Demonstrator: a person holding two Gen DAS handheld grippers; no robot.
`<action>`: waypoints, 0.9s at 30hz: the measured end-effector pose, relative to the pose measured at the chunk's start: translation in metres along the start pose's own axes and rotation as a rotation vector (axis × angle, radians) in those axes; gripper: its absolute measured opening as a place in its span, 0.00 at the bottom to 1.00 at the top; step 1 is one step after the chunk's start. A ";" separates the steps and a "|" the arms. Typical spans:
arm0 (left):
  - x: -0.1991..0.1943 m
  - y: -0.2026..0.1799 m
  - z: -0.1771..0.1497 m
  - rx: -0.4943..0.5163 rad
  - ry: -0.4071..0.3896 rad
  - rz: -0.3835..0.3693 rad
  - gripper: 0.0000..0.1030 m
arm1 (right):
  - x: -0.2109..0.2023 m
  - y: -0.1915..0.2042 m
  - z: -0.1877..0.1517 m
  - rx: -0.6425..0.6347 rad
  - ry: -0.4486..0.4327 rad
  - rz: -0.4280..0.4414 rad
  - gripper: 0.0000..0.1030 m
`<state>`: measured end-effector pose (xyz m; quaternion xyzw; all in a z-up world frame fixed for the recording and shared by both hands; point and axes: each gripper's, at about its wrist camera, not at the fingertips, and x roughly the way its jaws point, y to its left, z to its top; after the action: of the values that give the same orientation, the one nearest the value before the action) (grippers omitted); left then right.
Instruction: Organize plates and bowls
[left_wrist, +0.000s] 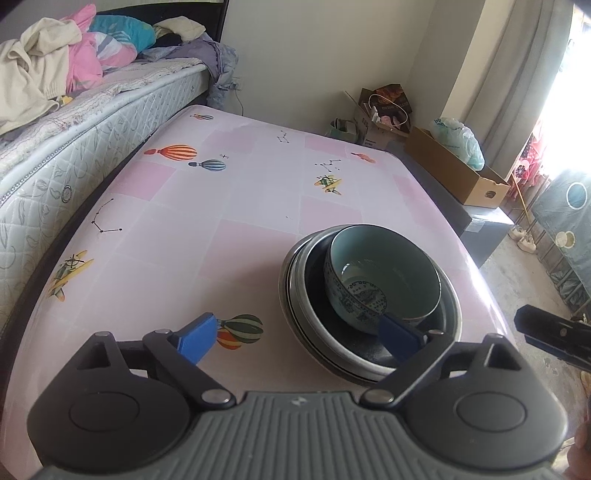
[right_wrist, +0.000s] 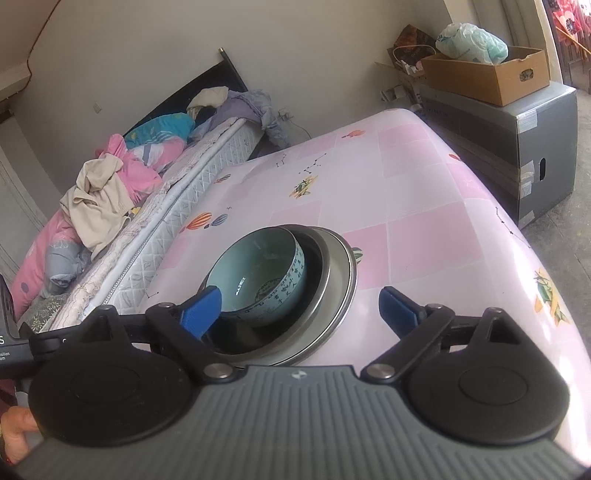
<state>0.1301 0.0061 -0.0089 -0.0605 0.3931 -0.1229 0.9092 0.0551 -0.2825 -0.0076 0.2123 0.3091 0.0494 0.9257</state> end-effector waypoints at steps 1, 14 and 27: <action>-0.002 -0.003 -0.001 0.008 -0.003 0.005 0.94 | -0.004 0.002 0.000 -0.008 -0.008 -0.004 0.94; -0.023 -0.012 -0.020 0.023 -0.010 0.024 1.00 | -0.058 0.032 0.003 -0.202 -0.129 -0.115 0.99; -0.031 0.005 -0.023 0.018 -0.010 0.055 1.00 | -0.070 0.047 0.001 -0.209 -0.168 -0.204 0.99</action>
<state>0.0935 0.0191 -0.0040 -0.0424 0.3889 -0.1012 0.9147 0.0007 -0.2558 0.0517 0.0857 0.2435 -0.0307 0.9656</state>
